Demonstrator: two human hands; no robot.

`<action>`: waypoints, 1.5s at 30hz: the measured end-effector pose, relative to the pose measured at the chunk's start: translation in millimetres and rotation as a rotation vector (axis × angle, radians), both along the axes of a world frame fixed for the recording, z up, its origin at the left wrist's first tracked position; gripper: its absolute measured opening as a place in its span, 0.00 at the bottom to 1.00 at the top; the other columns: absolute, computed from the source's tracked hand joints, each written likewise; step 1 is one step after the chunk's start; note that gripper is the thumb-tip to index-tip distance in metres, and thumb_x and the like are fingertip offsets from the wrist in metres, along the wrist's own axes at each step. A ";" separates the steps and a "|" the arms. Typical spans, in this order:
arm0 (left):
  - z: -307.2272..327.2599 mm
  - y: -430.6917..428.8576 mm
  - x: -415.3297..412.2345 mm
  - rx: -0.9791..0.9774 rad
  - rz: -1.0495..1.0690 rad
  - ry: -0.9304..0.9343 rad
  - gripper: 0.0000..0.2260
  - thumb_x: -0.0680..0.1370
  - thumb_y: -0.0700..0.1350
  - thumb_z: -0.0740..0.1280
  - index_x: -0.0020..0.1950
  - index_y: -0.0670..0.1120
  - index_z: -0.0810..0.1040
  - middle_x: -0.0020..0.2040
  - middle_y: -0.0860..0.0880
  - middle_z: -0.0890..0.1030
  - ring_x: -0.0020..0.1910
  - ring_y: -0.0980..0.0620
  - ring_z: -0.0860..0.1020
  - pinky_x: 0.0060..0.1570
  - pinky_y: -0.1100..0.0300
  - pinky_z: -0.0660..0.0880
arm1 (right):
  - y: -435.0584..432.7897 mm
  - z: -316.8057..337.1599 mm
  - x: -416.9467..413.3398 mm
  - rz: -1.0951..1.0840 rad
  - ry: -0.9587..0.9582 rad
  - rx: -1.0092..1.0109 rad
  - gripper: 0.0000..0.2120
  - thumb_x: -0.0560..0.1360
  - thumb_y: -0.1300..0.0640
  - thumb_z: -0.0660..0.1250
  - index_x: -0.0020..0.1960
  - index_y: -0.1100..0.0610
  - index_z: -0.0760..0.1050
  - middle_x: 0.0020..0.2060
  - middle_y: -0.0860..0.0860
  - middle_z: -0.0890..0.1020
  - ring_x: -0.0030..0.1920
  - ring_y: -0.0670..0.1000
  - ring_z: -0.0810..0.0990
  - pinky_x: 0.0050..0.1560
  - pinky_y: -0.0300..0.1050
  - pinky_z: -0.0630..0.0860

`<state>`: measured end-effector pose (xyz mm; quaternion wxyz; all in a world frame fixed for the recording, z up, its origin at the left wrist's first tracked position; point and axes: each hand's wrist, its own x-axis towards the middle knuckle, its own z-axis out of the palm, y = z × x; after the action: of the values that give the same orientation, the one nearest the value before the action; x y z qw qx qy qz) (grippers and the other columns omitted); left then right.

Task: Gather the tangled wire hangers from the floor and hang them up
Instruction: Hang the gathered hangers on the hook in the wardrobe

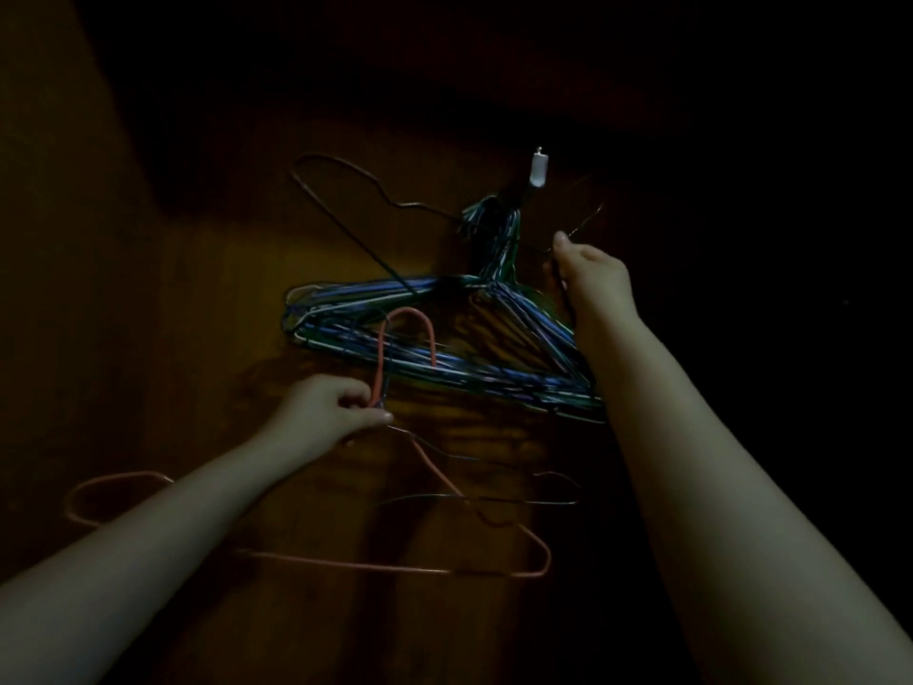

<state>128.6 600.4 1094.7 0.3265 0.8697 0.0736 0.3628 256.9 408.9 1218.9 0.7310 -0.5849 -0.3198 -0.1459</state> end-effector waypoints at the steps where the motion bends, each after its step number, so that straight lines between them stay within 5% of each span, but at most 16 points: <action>1: 0.2 1.7 2.2 -0.004 -0.034 -0.018 0.09 0.72 0.41 0.71 0.34 0.47 0.76 0.30 0.51 0.73 0.27 0.58 0.70 0.25 0.72 0.66 | 3.8 7.3 3.9 -0.010 0.002 0.015 0.09 0.79 0.52 0.63 0.42 0.52 0.75 0.36 0.48 0.77 0.39 0.45 0.76 0.41 0.39 0.73; 18: 27.6 30.7 30.3 0.082 -0.095 -0.099 0.08 0.70 0.44 0.73 0.32 0.48 0.78 0.31 0.48 0.78 0.28 0.59 0.74 0.27 0.71 0.66 | 52.2 41.1 43.7 -0.133 -0.099 -0.124 0.07 0.77 0.56 0.66 0.41 0.56 0.77 0.36 0.50 0.80 0.38 0.47 0.78 0.46 0.44 0.76; 24: 30.2 28.6 34.9 0.111 -0.090 -0.117 0.08 0.70 0.45 0.73 0.32 0.48 0.78 0.34 0.43 0.80 0.33 0.51 0.75 0.33 0.63 0.66 | 52.8 38.0 47.8 -0.181 -0.112 -0.225 0.06 0.76 0.55 0.68 0.41 0.55 0.76 0.35 0.50 0.78 0.38 0.49 0.77 0.44 0.46 0.77; 28: 31.2 29.6 38.4 0.092 -0.087 -0.122 0.11 0.70 0.45 0.74 0.30 0.50 0.76 0.30 0.48 0.77 0.30 0.52 0.73 0.32 0.60 0.65 | 50.7 39.5 49.2 -0.163 -0.074 -0.253 0.08 0.75 0.55 0.68 0.39 0.56 0.75 0.34 0.51 0.78 0.39 0.51 0.77 0.48 0.50 0.77; 39: 23.9 25.2 40.5 0.071 -0.044 -0.106 0.10 0.69 0.45 0.74 0.30 0.49 0.77 0.28 0.47 0.76 0.25 0.59 0.71 0.28 0.66 0.65 | 47.4 18.1 43.6 -0.203 -0.101 -0.381 0.08 0.74 0.55 0.70 0.38 0.55 0.75 0.35 0.49 0.79 0.37 0.47 0.77 0.39 0.41 0.75; 43: 22.7 16.5 30.1 0.110 -0.011 -0.105 0.11 0.70 0.47 0.74 0.30 0.47 0.76 0.28 0.48 0.75 0.27 0.58 0.71 0.28 0.67 0.62 | 49.3 4.3 32.8 -0.394 -0.195 -0.407 0.06 0.75 0.52 0.69 0.41 0.52 0.76 0.36 0.46 0.79 0.38 0.47 0.78 0.40 0.43 0.75; 45: 20.9 8.9 23.1 0.118 0.012 -0.110 0.12 0.70 0.48 0.73 0.30 0.47 0.75 0.27 0.50 0.73 0.27 0.60 0.71 0.29 0.67 0.63 | 48.6 -4.1 21.9 -0.586 -0.283 -0.440 0.06 0.75 0.49 0.67 0.41 0.49 0.75 0.40 0.46 0.80 0.44 0.49 0.78 0.49 0.48 0.75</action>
<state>151.8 609.3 1115.6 0.2761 0.8658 0.0391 0.4155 278.7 457.5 1214.7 0.4644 -0.7681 -0.2606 -0.3556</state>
